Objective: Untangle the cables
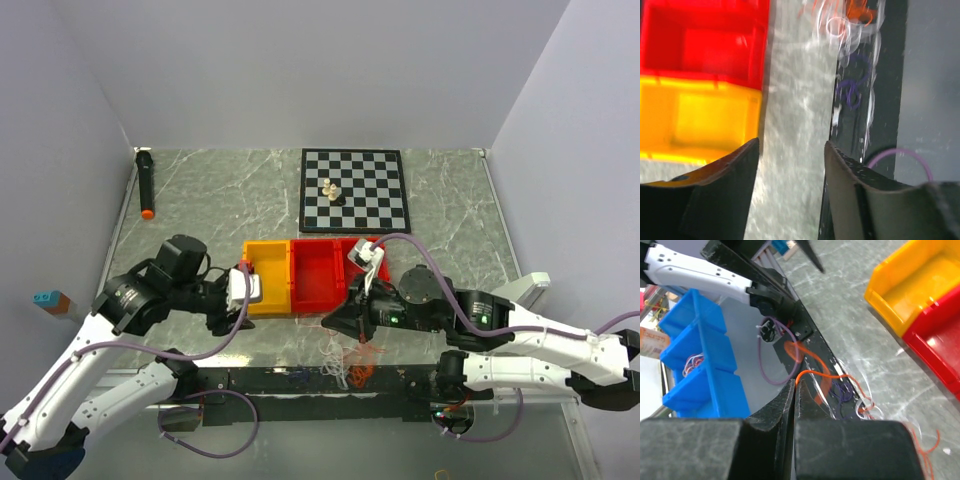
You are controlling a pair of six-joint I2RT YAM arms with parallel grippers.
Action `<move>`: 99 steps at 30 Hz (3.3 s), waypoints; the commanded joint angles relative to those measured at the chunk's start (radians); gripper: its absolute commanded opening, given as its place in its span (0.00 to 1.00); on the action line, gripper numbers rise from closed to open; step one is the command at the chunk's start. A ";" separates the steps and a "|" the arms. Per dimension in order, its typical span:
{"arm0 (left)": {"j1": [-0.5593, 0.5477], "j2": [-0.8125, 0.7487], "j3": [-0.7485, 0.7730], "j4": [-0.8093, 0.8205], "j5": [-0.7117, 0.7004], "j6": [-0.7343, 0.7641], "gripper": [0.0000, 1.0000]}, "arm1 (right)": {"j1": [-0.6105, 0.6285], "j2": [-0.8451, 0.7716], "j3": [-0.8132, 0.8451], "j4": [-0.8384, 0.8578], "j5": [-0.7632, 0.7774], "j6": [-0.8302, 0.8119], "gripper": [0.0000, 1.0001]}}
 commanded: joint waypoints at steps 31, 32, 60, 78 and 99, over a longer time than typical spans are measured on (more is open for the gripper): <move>0.003 0.053 -0.100 0.291 0.429 -0.026 0.07 | 0.050 0.183 0.387 0.071 -0.038 -0.147 0.00; 0.003 0.051 -0.100 0.295 0.414 -0.022 0.01 | 0.050 0.187 0.389 0.070 -0.036 -0.147 0.00; 0.003 0.020 -0.355 -0.039 -0.221 0.542 0.01 | 0.053 0.035 0.899 -0.236 0.245 -0.401 0.00; 0.005 -0.006 -0.364 -0.061 -0.273 0.562 0.01 | 0.053 0.012 1.096 -0.285 0.346 -0.484 0.00; 0.005 -0.004 0.359 0.149 0.041 0.052 0.01 | 0.053 -0.069 0.575 -0.312 0.392 -0.237 0.00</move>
